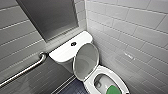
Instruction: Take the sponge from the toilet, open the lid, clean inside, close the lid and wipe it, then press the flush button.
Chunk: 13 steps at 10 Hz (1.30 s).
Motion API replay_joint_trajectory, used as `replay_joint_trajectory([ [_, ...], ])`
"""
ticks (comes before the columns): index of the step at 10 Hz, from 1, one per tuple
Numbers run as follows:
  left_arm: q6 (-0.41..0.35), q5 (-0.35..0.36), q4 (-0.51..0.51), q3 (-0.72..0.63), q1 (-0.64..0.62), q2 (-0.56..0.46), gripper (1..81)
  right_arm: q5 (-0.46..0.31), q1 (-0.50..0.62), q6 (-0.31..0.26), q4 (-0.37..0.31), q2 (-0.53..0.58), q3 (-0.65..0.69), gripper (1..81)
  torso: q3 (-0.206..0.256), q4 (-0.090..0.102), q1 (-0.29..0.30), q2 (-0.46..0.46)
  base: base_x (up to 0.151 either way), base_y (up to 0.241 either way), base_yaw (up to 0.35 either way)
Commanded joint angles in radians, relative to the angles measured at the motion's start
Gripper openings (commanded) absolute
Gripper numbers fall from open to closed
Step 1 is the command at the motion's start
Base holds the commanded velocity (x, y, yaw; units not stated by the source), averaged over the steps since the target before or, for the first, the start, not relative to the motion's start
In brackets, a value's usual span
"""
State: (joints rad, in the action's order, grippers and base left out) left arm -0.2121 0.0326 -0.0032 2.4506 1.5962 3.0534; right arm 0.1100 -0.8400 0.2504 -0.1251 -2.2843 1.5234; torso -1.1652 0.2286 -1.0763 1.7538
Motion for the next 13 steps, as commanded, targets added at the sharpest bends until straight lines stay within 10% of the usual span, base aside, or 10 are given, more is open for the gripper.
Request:
replay_joint_trajectory([
  [1,-0.007,-0.088,0.006,-0.009,0.035,0.001,81.1,-0.067,-0.026,-0.007,0.013,0.1,-0.058,1.0,0.0,0.0,0.0,0.0,0.0,0.0,0.0],
  [6,-0.01,-0.088,0.011,-0.009,0.032,-0.001,81.1,0.034,-0.022,-0.007,0.007,0.234,-0.212,1.0,0.0,0.0,0.0,0.0,0.0,0.0,0.0],
  [13,-0.01,-0.088,0.014,-0.007,0.026,-0.001,81.1,-0.105,0.294,0.0,-0.057,-0.009,-0.166,1.0,0.0,0.0,0.0,0.0,0.0,0.0,0.0],
])
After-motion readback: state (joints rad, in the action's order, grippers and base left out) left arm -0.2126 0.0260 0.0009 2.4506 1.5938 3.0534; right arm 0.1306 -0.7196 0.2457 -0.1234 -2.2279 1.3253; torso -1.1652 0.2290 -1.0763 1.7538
